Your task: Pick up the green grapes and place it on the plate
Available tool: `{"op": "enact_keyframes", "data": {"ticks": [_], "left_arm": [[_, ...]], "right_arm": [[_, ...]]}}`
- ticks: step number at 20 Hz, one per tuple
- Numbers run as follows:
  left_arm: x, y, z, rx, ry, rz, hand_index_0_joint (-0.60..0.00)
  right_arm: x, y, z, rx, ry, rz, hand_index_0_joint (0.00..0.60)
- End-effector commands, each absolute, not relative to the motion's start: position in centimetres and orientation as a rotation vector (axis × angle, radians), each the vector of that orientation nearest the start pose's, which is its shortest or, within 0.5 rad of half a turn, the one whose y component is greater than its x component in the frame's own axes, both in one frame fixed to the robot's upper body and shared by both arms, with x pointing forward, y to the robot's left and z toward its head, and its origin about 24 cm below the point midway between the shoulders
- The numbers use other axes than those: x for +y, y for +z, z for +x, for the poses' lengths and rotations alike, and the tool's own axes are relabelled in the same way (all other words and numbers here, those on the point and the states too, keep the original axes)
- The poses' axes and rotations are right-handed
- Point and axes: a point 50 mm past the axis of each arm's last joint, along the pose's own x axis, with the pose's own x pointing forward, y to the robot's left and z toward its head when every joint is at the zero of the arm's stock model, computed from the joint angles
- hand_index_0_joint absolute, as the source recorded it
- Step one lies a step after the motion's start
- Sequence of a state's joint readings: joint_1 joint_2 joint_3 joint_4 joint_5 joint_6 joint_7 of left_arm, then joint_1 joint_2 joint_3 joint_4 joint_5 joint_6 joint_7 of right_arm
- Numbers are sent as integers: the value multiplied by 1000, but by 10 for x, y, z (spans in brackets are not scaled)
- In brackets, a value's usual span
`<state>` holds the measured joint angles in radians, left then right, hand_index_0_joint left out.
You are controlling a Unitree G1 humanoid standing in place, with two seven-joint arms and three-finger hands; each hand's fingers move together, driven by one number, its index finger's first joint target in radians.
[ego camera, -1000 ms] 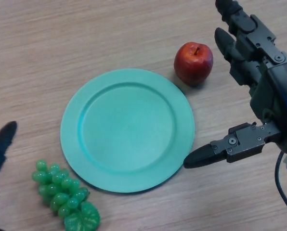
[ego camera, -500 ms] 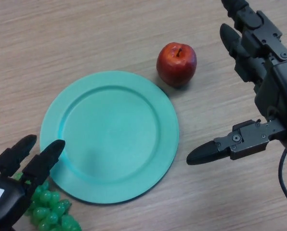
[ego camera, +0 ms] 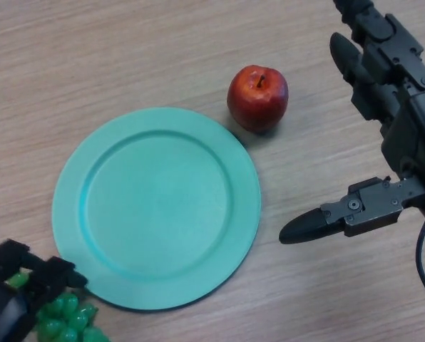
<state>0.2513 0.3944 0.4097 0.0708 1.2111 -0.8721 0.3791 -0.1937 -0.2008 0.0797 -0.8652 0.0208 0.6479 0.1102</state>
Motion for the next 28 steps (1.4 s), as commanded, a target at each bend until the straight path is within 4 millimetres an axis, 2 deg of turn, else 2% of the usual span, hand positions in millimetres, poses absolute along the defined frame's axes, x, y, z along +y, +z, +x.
{"op": "enact_keyframes", "data": {"ticks": [1, 5, 7, 9, 11, 12, 14, 16, 19, 21, 22, 23, 24, 28], "left_arm": [[270, 72, 168, -568, -44, 1494, -600], [278, 69, 159, -569, -156, 1642, -600], [279, 74, 154, -583, -213, 1674, -600], [276, 91, 152, -624, -180, 1636, -600], [269, 118, 150, -673, -106, 1502, -600], [263, 141, 149, -735, -50, 1434, -600], [253, 170, 156, -803, 12, 1330, -600], [245, 188, 167, -880, 83, 1315, -600], [230, 203, 178, -920, 138, 1302, -600], [226, 207, 180, -929, 139, 1281, -400], [224, 207, 180, -932, 138, 1275, -248], [224, 207, 181, -934, 141, 1266, -150], [222, 209, 181, -946, 161, 1218, -7], [220, 218, 174, -982, 195, 1134, 0]], "right_arm": [[-127, 233, 205, -592, 256, -189, 0], [-126, 232, 204, -594, 260, -182, 0], [-126, 233, 204, -594, 261, -183, 0], [-126, 233, 203, -596, 262, -183, 0], [-127, 233, 203, -597, 263, -183, 0], [-126, 233, 203, -599, 264, -186, 0], [-125, 234, 203, -595, 267, -184, 0], [-125, 235, 202, -600, 269, -181, 0], [-127, 236, 203, -607, 266, -181, 0], [-128, 236, 203, -607, 264, -183, 0], [-128, 235, 204, -604, 262, -184, 0], [-129, 235, 204, -601, 259, -185, 0], [-130, 234, 206, -595, 253, -188, 0], [-131, 232, 208, -584, 248, -191, 0]]}}
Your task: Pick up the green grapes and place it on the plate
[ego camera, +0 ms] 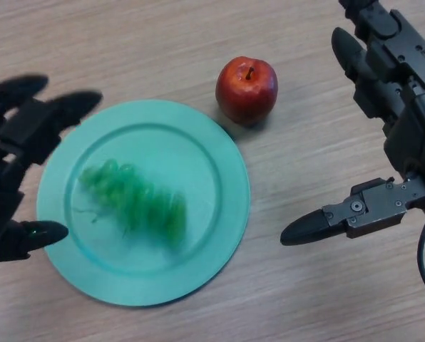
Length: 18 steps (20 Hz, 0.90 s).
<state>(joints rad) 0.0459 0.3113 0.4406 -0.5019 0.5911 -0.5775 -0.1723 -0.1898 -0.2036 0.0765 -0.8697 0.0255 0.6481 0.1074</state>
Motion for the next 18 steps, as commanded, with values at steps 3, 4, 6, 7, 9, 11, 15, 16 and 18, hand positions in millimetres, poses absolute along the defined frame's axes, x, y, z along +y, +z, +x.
{"op": "enact_keyframes", "data": {"ticks": [3, 4, 6, 7, 9, 11, 15, 16, 18], "left_arm": [[221, 217, 177, -859, 132, 924, 0], [222, 218, 178, -775, 84, 705, 0], [227, 222, 178, -710, 43, 387, 0], [228, 221, 177, -679, 37, 300, 0], [232, 216, 175, -587, -12, 59, 0], [234, 211, 174, -536, -35, -39, 0], [235, 201, 175, -545, 3, 2, 0], [236, 199, 175, -543, 23, 9, 0], [236, 200, 174, -551, 32, 23, 0]], "right_arm": [[-130, 232, 210, -577, 253, -198, 0], [-129, 233, 210, -577, 259, -199, 0], [-128, 233, 209, -576, 260, -196, 0], [-128, 233, 209, -577, 260, -196, 0], [-127, 232, 207, -581, 260, -199, 0], [-126, 232, 204, -585, 262, -198, 0], [-125, 234, 201, -602, 264, -196, 0], [-124, 234, 200, -602, 264, -195, 0], [-125, 235, 198, -602, 270, -186, 0]]}}
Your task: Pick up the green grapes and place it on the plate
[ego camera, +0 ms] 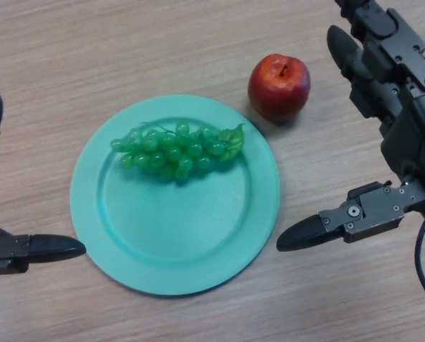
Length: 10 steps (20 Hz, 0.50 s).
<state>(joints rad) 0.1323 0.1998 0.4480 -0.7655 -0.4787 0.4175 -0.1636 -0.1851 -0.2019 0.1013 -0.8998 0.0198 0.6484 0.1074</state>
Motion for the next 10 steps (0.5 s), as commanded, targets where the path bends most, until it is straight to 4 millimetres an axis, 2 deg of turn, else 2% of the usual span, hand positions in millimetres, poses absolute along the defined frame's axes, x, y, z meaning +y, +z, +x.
{"op": "enact_keyframes", "data": {"ticks": [1, 10], "left_arm": [[236, 201, 173, -554, 33, 29, 0], [226, 211, 181, -588, 28, 135, 0]], "right_arm": [[-125, 235, 197, -604, 271, -186, 0], [-127, 236, 202, -570, 288, -229, 0]]}}
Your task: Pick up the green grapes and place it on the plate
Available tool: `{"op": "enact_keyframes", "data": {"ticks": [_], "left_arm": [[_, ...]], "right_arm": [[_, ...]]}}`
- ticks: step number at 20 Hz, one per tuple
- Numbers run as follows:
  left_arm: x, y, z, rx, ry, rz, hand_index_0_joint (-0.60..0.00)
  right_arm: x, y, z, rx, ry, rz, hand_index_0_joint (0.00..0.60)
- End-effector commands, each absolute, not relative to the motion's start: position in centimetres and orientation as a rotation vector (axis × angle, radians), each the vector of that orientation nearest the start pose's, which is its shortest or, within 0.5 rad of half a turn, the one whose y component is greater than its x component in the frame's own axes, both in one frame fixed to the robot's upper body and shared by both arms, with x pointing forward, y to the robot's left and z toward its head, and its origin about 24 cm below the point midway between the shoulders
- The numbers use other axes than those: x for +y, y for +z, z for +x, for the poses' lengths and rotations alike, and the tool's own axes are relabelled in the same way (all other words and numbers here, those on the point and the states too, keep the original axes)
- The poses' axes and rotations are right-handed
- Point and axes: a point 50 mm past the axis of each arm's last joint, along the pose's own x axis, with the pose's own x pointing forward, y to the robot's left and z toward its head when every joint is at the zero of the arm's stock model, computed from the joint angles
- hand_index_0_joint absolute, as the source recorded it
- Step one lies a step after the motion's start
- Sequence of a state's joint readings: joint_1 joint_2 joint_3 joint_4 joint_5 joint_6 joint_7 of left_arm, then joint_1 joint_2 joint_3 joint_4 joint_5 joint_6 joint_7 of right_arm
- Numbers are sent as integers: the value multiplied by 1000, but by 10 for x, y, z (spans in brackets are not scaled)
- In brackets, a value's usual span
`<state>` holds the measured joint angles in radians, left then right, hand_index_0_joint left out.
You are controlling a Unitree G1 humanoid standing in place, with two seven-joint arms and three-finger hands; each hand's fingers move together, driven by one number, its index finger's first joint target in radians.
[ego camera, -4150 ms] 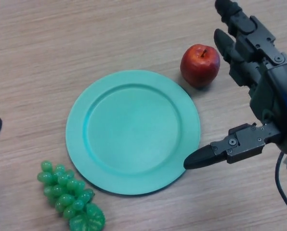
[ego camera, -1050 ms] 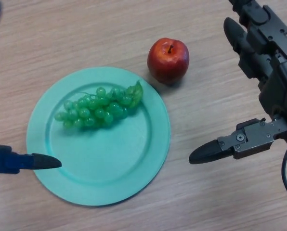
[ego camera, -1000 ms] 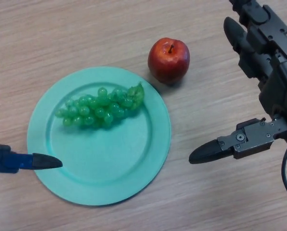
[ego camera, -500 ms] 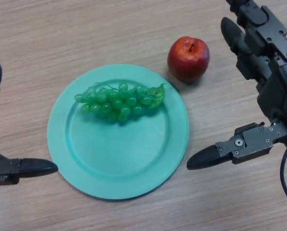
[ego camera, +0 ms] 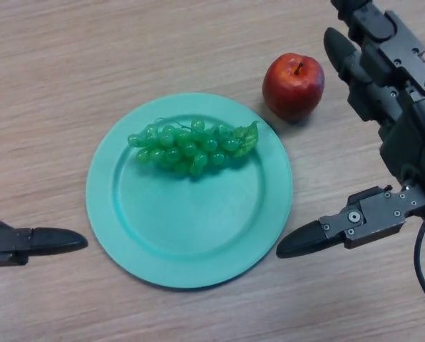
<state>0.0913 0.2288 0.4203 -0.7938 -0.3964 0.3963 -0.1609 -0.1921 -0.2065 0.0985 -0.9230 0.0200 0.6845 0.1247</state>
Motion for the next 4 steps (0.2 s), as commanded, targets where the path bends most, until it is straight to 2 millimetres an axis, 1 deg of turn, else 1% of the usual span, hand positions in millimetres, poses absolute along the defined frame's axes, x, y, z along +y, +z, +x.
{"op": "enact_keyframes", "data": {"ticks": [1, 4], "left_arm": [[225, 210, 182, -586, 31, 140, 0], [224, 210, 182, -587, 0, 110, 0]], "right_arm": [[-127, 236, 204, -563, 288, -229, 0], [-129, 235, 209, -545, 289, -227, 0]]}}
